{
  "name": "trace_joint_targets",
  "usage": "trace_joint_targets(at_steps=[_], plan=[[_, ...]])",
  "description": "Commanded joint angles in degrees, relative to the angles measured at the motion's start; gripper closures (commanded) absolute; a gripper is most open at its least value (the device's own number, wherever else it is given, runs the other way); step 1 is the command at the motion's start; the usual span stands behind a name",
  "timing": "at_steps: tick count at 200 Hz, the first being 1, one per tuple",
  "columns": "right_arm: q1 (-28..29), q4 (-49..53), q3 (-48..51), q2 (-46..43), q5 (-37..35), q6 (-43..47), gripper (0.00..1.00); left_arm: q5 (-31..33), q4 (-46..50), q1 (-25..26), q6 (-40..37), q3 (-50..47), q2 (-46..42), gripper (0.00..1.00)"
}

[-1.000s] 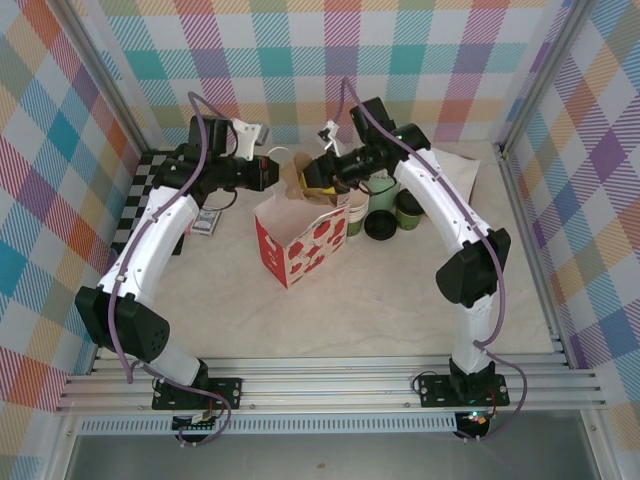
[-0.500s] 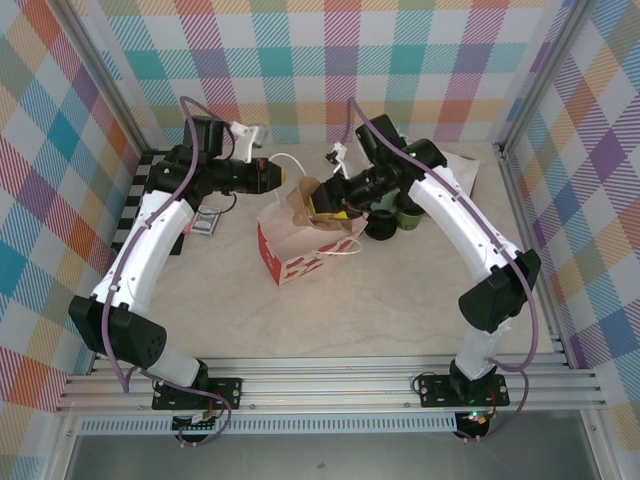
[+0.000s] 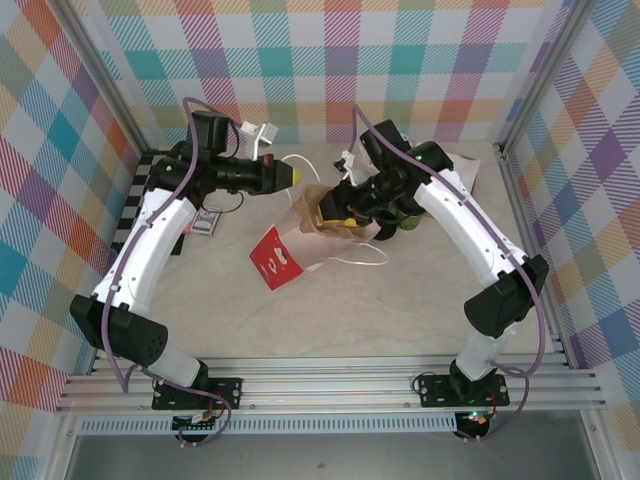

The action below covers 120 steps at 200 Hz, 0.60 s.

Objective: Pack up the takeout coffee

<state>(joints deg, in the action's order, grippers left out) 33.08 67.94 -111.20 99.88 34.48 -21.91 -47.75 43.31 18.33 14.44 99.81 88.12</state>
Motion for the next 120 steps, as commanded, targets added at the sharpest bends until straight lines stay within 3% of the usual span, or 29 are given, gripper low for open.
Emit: trace_joint_targets(at_steps=[1, 72, 120], plan=[[0.41, 2.66, 0.49, -3.33, -1.37, -0.51, 0.55, -4.38, -2.02, 0.55, 3.33, 2.66, 0.65, 1.00], [1.28, 6.00, 0.55, -7.12, -5.78, -2.07, 0.54, -9.34, -4.09, 0.57, 6.14, 3.11, 1.95, 1.00], [1.52, 3.62, 7.22, -10.40, -7.01, -4.21, 0.54, -10.39, -4.19, 0.57, 5.31, -0.94, 2.61, 1.00]])
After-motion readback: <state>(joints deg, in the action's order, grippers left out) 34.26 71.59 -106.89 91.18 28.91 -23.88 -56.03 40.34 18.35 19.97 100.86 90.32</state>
